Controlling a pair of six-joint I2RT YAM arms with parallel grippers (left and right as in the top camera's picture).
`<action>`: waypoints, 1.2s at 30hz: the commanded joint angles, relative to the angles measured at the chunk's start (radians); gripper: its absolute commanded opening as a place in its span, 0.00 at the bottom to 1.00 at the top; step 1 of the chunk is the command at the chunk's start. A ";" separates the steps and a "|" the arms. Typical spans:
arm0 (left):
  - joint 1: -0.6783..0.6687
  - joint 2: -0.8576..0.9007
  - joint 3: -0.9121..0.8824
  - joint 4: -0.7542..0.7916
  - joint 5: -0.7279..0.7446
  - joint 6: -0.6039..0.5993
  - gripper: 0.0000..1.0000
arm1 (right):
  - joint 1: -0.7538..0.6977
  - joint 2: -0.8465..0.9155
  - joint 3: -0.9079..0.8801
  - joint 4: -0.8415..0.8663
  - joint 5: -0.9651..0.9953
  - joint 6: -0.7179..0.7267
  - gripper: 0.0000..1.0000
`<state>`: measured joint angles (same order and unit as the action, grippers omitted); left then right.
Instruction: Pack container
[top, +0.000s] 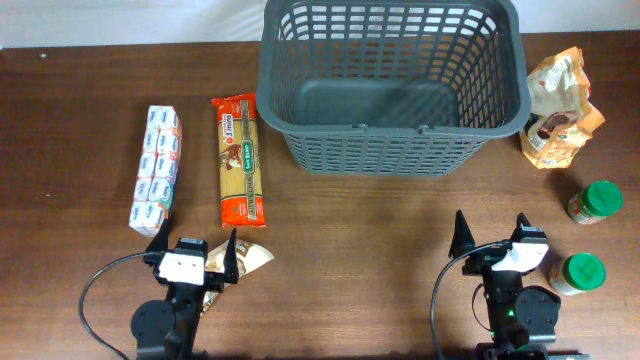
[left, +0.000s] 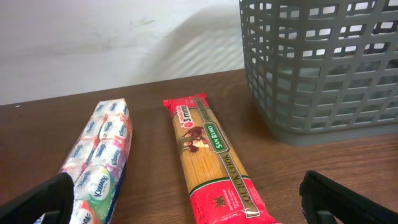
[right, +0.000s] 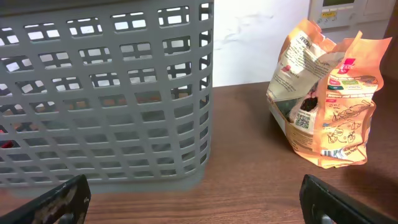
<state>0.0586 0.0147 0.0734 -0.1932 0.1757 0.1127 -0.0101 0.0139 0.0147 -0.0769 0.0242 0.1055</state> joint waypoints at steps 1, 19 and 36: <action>-0.002 -0.010 -0.014 0.003 -0.007 0.016 0.99 | 0.010 -0.011 -0.009 -0.003 -0.006 0.003 0.99; -0.002 -0.010 -0.014 0.003 -0.007 0.016 0.99 | 0.010 -0.011 -0.009 -0.003 -0.006 0.003 0.99; -0.002 -0.010 -0.014 0.003 -0.007 0.016 0.99 | 0.010 -0.008 0.095 0.019 -0.214 0.060 0.99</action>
<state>0.0586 0.0147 0.0734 -0.1932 0.1757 0.1127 -0.0101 0.0139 0.0315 -0.0490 -0.1047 0.1440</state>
